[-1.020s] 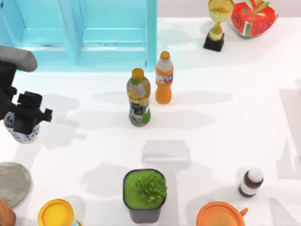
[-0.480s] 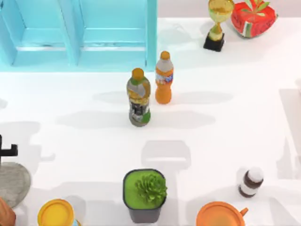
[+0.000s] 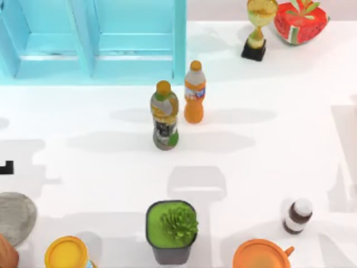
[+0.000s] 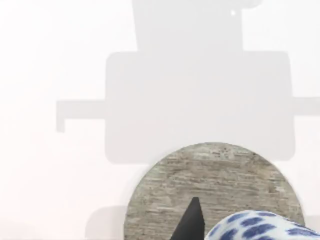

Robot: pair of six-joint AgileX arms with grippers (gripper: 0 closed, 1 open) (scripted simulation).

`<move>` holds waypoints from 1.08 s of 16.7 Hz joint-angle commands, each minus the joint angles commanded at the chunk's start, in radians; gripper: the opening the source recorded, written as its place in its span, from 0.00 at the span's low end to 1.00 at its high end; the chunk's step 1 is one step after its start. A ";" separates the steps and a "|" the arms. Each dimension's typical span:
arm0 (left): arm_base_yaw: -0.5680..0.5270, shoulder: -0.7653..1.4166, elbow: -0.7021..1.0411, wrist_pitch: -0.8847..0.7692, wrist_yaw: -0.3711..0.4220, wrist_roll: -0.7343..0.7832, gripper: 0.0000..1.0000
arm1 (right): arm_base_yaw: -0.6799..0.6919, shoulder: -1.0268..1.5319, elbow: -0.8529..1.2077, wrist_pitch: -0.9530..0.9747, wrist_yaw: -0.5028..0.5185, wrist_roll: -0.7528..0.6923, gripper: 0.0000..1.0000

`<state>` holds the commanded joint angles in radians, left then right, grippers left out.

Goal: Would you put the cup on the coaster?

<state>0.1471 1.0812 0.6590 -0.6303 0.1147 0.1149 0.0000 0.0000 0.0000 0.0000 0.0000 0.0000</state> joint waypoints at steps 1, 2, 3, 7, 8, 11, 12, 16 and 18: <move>0.013 -0.001 0.010 0.020 0.010 0.005 0.00 | 0.000 0.000 0.000 0.000 0.000 0.000 1.00; 0.022 -0.002 0.015 0.041 0.019 0.009 0.00 | 0.000 0.000 0.000 0.000 0.000 0.000 1.00; 0.028 -0.003 0.016 0.065 0.027 0.011 0.00 | 0.000 0.000 0.000 0.000 0.000 0.000 1.00; 0.039 0.026 -0.005 0.185 0.031 0.017 0.00 | 0.000 0.000 0.000 0.000 0.000 0.000 1.00; 0.043 0.042 -0.014 0.217 0.027 0.016 0.00 | 0.000 0.000 0.000 0.000 0.000 0.000 1.00; 0.036 0.105 -0.061 0.286 0.011 0.006 0.00 | 0.000 0.000 0.000 0.000 0.000 0.000 1.00; 0.026 0.125 -0.082 0.299 0.007 0.000 0.00 | 0.000 0.000 0.000 0.000 0.000 0.000 1.00; -0.024 0.185 -0.160 0.324 -0.008 -0.023 0.00 | 0.000 0.000 0.000 0.000 0.000 0.000 1.00; -0.048 0.194 -0.176 0.325 -0.022 -0.031 0.00 | 0.000 0.000 0.000 0.000 0.000 0.000 1.00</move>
<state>0.0990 1.2755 0.4835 -0.3054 0.0924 0.0837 0.0000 0.0000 0.0000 0.0000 0.0000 0.0000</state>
